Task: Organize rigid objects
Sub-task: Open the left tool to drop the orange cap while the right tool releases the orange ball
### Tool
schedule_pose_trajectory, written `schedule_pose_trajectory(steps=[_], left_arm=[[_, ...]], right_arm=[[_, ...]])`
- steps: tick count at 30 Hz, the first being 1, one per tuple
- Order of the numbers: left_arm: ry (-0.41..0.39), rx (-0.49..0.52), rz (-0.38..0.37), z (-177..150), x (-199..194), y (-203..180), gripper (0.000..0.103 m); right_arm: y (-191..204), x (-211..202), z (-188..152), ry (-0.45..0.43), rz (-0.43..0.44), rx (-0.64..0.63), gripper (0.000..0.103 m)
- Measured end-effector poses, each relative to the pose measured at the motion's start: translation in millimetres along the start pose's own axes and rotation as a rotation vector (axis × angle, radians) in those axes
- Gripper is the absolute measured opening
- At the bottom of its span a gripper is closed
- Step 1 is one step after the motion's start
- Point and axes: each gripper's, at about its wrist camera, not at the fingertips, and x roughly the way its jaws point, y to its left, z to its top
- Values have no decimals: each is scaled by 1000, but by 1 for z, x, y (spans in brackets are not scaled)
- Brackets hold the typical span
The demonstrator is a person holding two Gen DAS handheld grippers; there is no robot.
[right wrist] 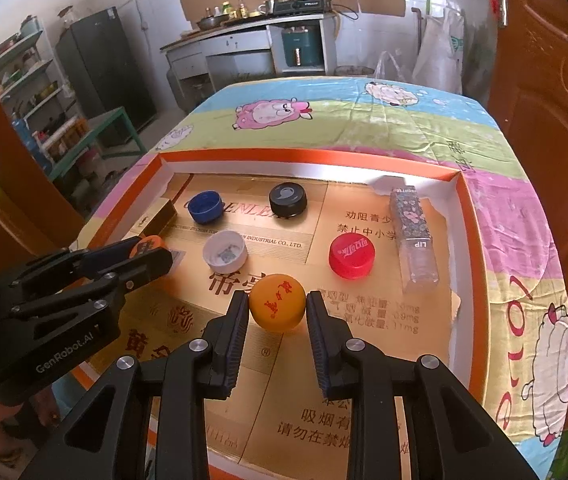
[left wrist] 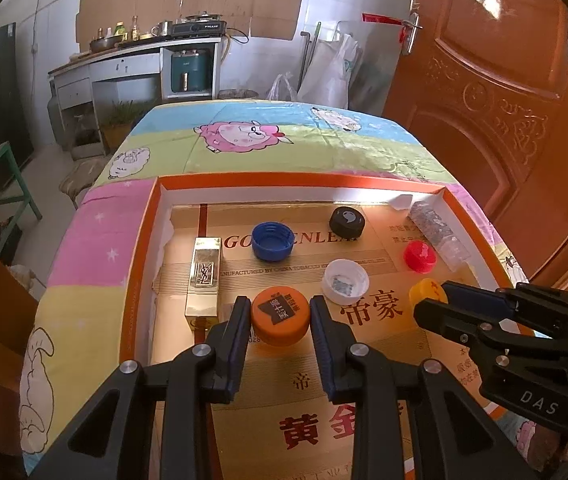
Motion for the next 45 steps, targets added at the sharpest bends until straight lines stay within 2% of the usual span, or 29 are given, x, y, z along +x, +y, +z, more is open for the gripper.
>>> schedule_pose_trajectory(steps=[15,33,35,39,45], left_arm=[[22,3,7,-3,10,1,31],[13,18,16,-3,13,1,31],[11,21,16,-3,13,2,31],[6,20,8,-3,12,1,40],[9,28,20,-3,11,-2,40]], right_arm=[[-4,7,-1,15,-26,3,30],[-4,12,-3,22,-44,-5,31],[-3,12,-3,23,-44,-6,33],[-3,12,-2,22,-44,-6,37],[-4,11,-2,20,-47,-1,37]])
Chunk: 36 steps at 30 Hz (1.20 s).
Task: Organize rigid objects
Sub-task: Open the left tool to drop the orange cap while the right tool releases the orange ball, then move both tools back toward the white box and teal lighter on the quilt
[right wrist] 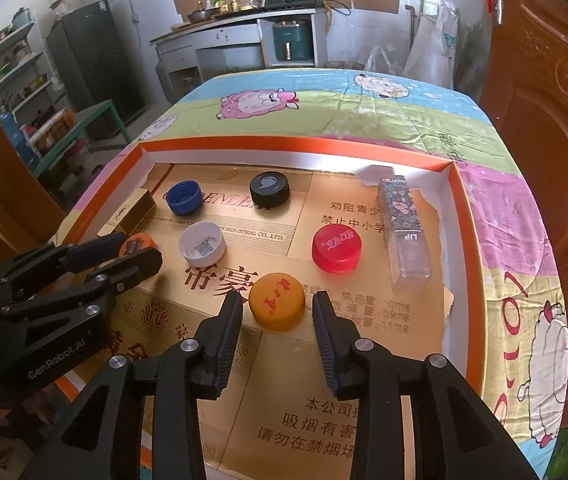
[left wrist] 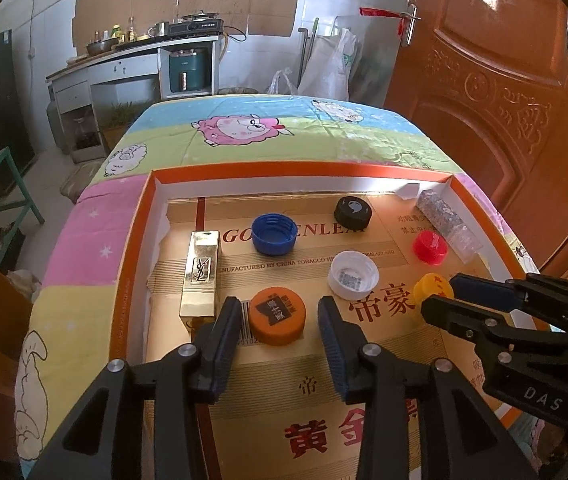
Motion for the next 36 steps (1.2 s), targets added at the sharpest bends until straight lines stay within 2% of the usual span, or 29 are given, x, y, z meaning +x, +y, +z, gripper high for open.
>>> schedule_pose_trajectory(steps=[13,36], left_arm=[[-31,6,-2,-1,-22,-6,40],[-109,14,-5,-15,-93,-16,40]], right_arm=[[0,-23,-5,-28,-10,10,37],[15,-96,-27,-106,-41,6,37]])
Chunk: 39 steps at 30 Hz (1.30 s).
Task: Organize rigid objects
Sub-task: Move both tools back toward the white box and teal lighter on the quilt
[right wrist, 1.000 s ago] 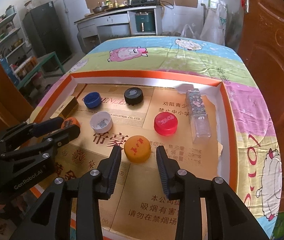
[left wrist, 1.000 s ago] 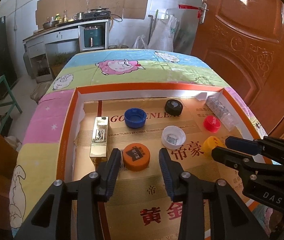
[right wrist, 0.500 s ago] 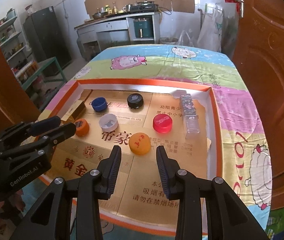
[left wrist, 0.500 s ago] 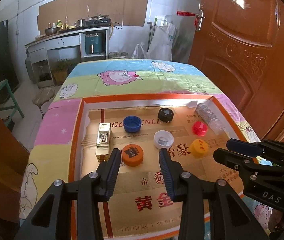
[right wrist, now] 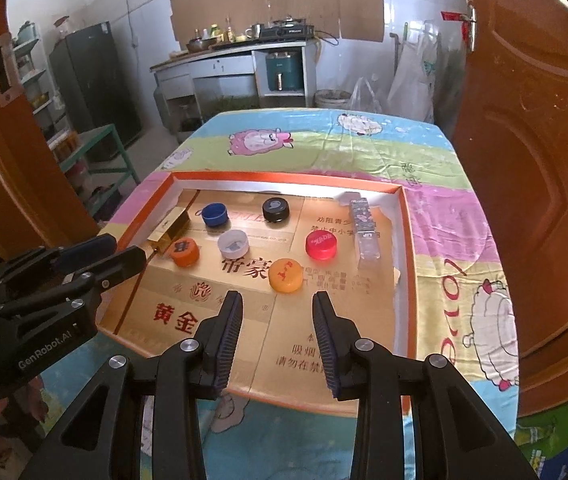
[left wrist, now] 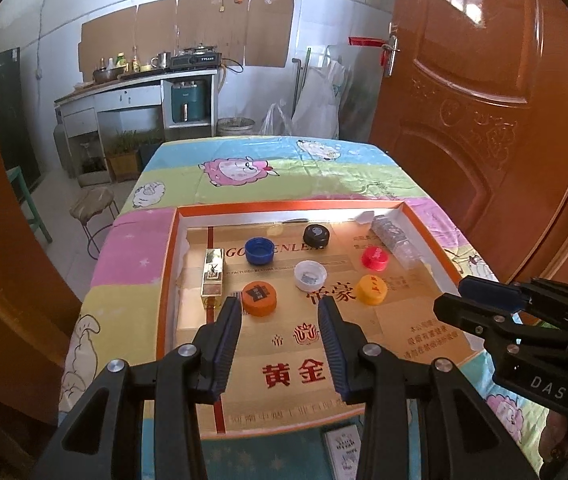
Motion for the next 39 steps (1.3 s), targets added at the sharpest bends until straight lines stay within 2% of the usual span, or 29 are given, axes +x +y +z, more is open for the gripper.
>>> schedule_pose_trajectory(steps=[11,16,26,34,39], left_arm=[[-24,-3,4,-17,-36,0,40],[-30,-7,6,-28,-52,3,40],[-48,-21,11,-49,-79,9,40],[-29,-57,15,-75,-87,23,40],[-13,-68,6,-87,-89,28,40]], right_arm=[[14,-32,-20,-14,-9,-1,37],[15,-32,-20,-14,-9,-4,37],[32,-56,-47,-15,-4,-12,37],[44,-36,-71,44,7,22,37],[59,-8,-90,81,-34,27,37]])
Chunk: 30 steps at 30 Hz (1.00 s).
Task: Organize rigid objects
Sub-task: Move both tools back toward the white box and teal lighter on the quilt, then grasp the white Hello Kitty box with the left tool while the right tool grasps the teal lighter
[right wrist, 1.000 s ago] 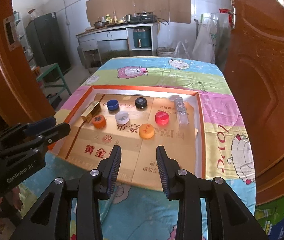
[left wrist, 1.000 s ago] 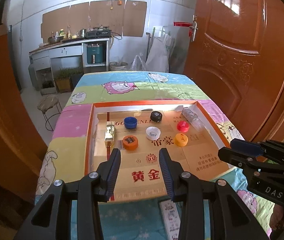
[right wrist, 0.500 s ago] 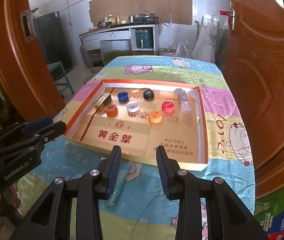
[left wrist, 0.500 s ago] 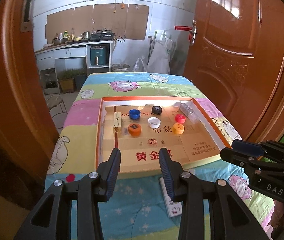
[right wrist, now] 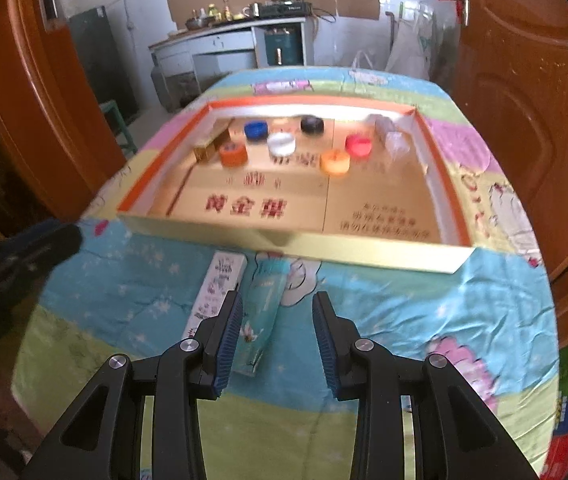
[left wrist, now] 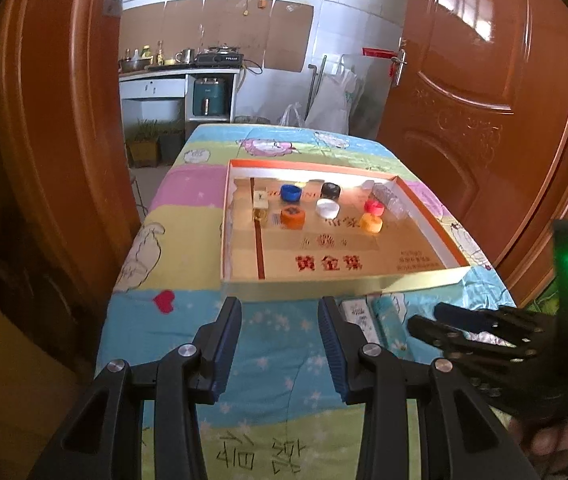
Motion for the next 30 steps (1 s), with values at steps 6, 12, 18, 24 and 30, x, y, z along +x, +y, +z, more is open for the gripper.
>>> schedule_pose_trajectory(steps=[6,12,18,24,30], left_arm=[[9,-9,-12,-8,-2,7,40],[21,-12,-27,-12,3,7,40],[51,-13,-63,-13,20,-5,40],[86,32,-88,-14,48,-40,40],[123,58,-33,-21,75,-64,40]], right_arm=[[8,22,-5,15,-43,13,37],[17,33,-5,31,-68,-6,36],[15,29,-8,23,-97,-15,23],[-8,5,-12,-24,-118,22,23],[-29,-10,-16,-48,-117,56,23]])
